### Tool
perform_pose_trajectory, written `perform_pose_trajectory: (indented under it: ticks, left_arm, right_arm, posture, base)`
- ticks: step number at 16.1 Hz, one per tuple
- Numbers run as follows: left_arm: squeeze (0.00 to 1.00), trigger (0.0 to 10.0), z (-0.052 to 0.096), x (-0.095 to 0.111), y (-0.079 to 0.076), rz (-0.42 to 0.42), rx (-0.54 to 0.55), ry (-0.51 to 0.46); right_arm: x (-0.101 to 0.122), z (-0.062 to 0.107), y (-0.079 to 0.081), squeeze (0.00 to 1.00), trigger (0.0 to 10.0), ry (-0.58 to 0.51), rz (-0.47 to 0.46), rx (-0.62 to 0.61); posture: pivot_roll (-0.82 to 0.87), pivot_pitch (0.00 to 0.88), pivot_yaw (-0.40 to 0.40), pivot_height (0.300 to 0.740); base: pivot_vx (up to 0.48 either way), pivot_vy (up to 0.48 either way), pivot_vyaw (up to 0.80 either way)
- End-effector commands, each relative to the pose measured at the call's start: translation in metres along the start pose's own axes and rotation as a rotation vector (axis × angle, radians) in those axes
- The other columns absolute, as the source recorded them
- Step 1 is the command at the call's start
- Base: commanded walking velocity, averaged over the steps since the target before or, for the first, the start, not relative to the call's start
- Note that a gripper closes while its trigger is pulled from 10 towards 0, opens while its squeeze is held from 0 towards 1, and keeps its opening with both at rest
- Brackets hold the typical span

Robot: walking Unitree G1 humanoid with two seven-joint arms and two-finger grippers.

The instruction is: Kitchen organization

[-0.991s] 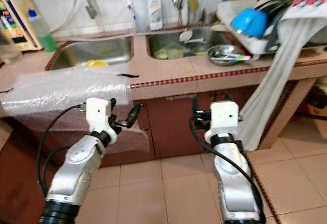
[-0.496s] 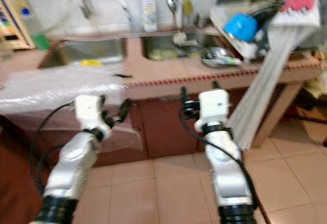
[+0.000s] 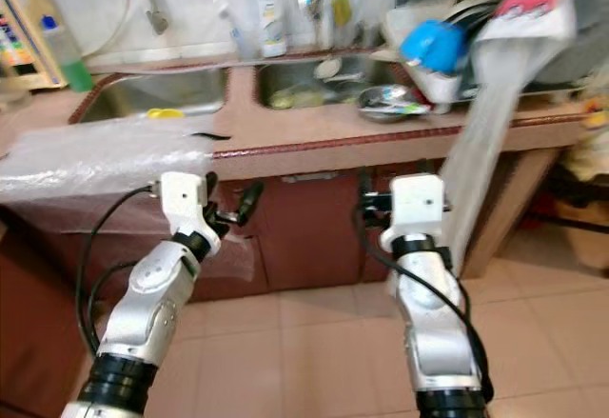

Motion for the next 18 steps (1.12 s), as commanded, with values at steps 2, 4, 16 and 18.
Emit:
perform_pose_trajectory:
  ticks: [2, 4, 16, 18]
  left_arm:
    - [0.00, 10.0, 0.002, 0.000, 0.014, -0.014, 0.027, 0.006]
    - [0.00, 10.0, 0.001, -0.001, 0.015, -0.018, 0.031, 0.006]
    - [0.00, 10.0, -0.002, 0.004, 0.033, -0.008, 0.079, -0.004]
    - [0.00, 10.0, -0.003, 0.004, 0.032, -0.010, 0.074, -0.004]
  right_arm:
    - [0.002, -0.002, 0.010, 0.00, 10.0, -0.009, -0.016, 0.019]
    - [0.002, -0.002, 0.010, 0.00, 10.0, -0.010, -0.019, 0.017]
    - [-0.002, -0.002, 0.010, 0.00, 10.0, 0.006, -0.036, 0.008]
    - [-0.002, -0.001, 0.009, 0.00, 10.0, 0.006, -0.035, 0.004]
  posture:
    - [0.01, 0.000, 0.095, 0.740]
    - [0.01, 0.000, 0.092, 0.740]
    - [0.02, 0.000, 0.094, 0.740]
    - [0.02, 0.000, 0.097, 0.740]
  base:
    - [0.000, -0.403, 0.00]
    - [0.000, -0.324, 0.00]
    - [0.000, 0.000, -0.47]
    - [0.000, 0.000, -0.80]
Point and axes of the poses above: a point about 5 cm out from each wrist's last joint towards the gripper, its own z axis pointing back from the gripper into the wrist, its own x axis along the axis of the wrist's last joint, y = z × x, the point moved 6 cm from there along -z, pointing out of the wrist towards the gripper, and after that the axes turned 8 degrees about -z, right-handed, at the moved point
